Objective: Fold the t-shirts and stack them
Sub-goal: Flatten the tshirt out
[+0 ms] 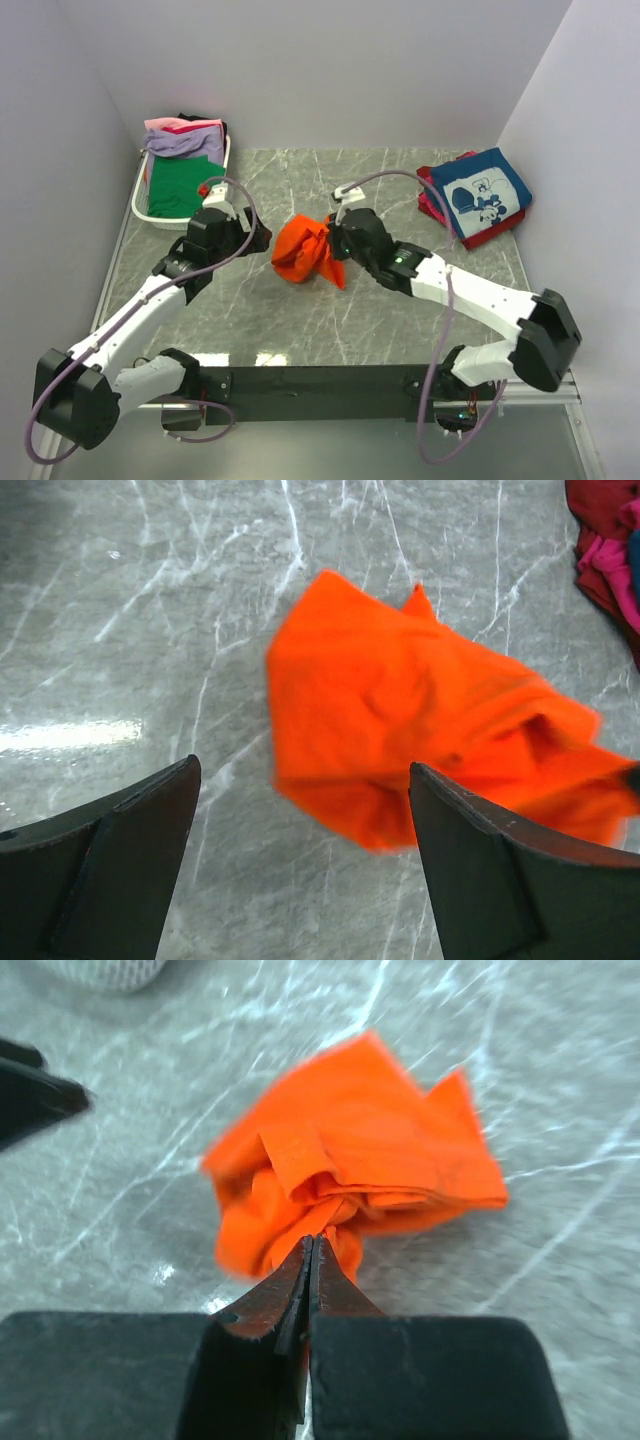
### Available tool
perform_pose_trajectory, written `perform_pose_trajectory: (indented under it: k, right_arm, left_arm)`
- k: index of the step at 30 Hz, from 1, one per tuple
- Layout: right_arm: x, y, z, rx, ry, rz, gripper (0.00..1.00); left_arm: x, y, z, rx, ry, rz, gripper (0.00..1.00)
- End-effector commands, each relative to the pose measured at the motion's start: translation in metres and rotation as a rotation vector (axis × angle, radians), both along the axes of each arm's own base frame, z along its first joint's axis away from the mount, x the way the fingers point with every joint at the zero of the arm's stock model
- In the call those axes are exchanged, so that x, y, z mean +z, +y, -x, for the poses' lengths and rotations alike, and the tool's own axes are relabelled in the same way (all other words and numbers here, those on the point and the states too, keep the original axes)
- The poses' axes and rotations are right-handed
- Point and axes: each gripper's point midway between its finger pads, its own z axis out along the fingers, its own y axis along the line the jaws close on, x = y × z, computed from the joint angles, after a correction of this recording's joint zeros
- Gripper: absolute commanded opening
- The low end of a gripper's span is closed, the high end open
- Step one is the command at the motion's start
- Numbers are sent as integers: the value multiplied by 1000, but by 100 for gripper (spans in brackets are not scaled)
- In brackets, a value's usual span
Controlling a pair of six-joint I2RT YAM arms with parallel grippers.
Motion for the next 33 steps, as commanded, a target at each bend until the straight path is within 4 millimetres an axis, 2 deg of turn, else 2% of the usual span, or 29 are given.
perform_pose_trajectory:
  k: [1,3,5,9,11,15,18,20,22,23,25,32,33]
  right_arm:
    - [40,-30,-6,-96,-99,-14,0]
    - [54,-43,-7,-127,-127,-34,0]
    - [60,-51,-8,-148,-137,-40,0]
    - [64,-79,-7,-226,-142,-4,0]
    - [64,-95,-7,-273,-149,7,0]
    - [88,-126,2,-342,-203,-48,0]
    - [96,-143,2,-385,-228,-43,0]
    - [101,-147,1,-399,-238,-37,0]
    - [109,-150,-1,-410,-253,-38,0]
    - [111,-150,-1,-406,-257,-40,0]
    - [118,-150,-1,-404,-269,-48,0]
    - [115,-152,0,-408,-263,-46,0]
    - [114,-153,1,-410,-260,-50,0]
  left_arm:
    - [25,-15,-13,-48,-69,40,91]
    - [26,-21,-18,-61,-75,49,91]
    - [34,-34,-22,-87,-95,60,91]
    - [36,-70,-33,-160,-96,49,90]
    - [41,-84,-33,-206,-99,70,90]
    - [55,-106,-36,-267,-133,122,90]
    - [59,-128,-36,-315,-138,134,90]
    - [64,-148,-34,-364,-142,148,90]
    - [53,-166,-32,-402,-108,155,90]
    - [61,-172,-34,-415,-129,179,89]
    - [59,-182,-33,-450,-119,210,90]
    - [62,-230,-22,-553,-108,250,89]
    - [53,-236,-22,-562,-89,247,90]
